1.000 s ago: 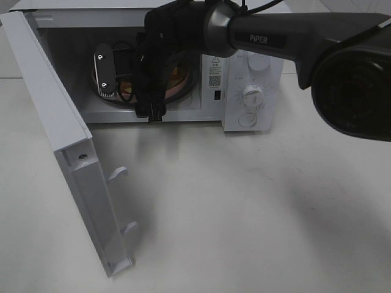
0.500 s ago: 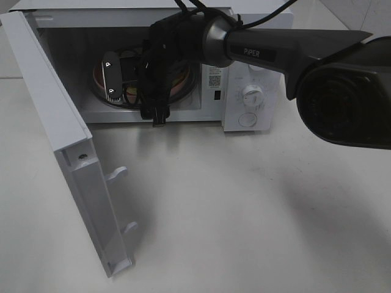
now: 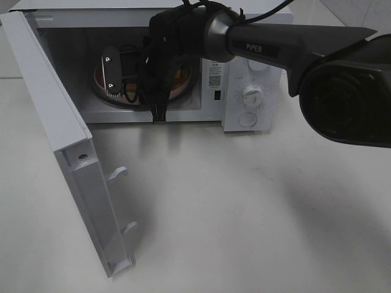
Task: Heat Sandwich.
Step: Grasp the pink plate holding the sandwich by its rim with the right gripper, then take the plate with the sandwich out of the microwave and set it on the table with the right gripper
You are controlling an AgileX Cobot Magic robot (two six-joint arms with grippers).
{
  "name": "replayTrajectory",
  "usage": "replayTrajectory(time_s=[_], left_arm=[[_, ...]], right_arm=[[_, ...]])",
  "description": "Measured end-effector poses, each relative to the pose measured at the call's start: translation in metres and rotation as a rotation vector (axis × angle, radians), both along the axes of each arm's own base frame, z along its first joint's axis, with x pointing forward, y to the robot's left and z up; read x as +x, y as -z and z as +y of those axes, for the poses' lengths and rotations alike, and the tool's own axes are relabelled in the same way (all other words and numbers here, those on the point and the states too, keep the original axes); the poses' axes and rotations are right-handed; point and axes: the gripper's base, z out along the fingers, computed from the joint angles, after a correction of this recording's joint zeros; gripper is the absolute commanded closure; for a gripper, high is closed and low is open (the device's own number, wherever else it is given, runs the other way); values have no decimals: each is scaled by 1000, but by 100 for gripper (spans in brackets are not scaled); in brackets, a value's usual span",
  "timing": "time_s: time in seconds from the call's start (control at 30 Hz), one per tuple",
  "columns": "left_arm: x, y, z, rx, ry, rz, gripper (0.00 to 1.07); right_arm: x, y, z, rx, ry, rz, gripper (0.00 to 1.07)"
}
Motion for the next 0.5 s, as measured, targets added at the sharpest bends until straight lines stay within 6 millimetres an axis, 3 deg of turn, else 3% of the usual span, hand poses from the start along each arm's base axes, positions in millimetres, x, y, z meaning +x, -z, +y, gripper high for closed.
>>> replayTrajectory(time_s=[0.5], left_arm=[[0,0,0,0,0,0,9]], right_arm=[[-4,-8,-3,-14,8,35,107]])
